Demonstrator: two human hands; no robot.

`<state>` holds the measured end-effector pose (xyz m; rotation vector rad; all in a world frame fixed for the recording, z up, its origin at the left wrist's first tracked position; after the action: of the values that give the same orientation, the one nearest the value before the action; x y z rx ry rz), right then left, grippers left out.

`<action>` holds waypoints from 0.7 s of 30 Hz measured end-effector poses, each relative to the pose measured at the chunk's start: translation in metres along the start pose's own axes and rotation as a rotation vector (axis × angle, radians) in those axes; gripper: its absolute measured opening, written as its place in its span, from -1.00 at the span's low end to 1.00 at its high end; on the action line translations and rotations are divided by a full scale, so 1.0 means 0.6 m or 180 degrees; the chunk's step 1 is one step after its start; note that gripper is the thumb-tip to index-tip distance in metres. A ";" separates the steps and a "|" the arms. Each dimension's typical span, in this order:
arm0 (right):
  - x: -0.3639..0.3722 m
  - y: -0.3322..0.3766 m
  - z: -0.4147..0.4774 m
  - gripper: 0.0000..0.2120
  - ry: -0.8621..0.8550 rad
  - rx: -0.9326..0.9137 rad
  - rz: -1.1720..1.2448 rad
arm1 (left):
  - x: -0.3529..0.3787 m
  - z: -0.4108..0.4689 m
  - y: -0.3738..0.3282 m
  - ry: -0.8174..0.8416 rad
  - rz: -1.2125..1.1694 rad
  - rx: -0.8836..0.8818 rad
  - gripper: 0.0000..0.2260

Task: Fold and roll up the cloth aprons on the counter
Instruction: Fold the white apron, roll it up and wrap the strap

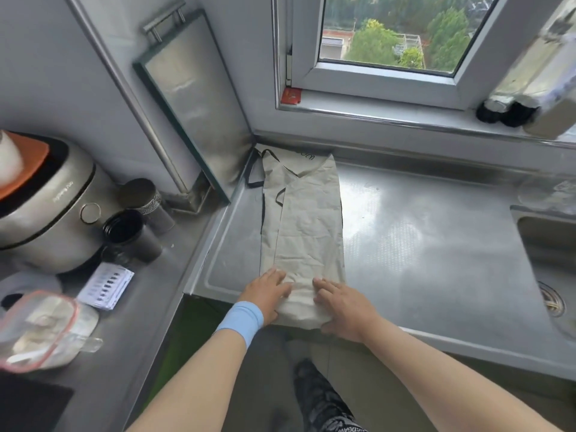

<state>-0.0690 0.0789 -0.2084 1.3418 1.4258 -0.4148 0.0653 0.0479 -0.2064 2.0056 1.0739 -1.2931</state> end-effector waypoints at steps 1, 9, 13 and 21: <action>-0.004 -0.002 -0.001 -0.47 -0.0028 0.0026 0.0062 | -0.006 -0.002 0.003 0.0043 -0.0075 0.0020 -0.57; -0.078 -0.026 0.021 -0.81 -0.0123 0.0540 0.0617 | -0.048 -0.017 0.004 0.0192 -0.0326 -0.0045 -0.22; -0.148 -0.050 0.032 -0.83 0.0154 0.0916 0.1768 | -0.078 -0.006 0.004 0.0358 -0.0844 -0.0226 -0.30; -0.277 -0.131 0.098 -0.79 -0.0935 0.1427 0.2796 | -0.184 0.077 0.117 -0.0034 -0.1945 -0.0948 -0.56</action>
<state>-0.1473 -0.0743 -0.1204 2.0126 0.4141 -0.3208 0.0752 -0.0638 -0.1241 1.4965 1.8441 -1.3159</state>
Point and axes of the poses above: each hand's wrist, its own z-axis towards the middle knuckle, its own x-axis out of the palm, y = z × x, the point moved 10 cm from there along z, towards the middle knuckle, and after that the axes turned 9 degrees about z, right-handed, at the moved point
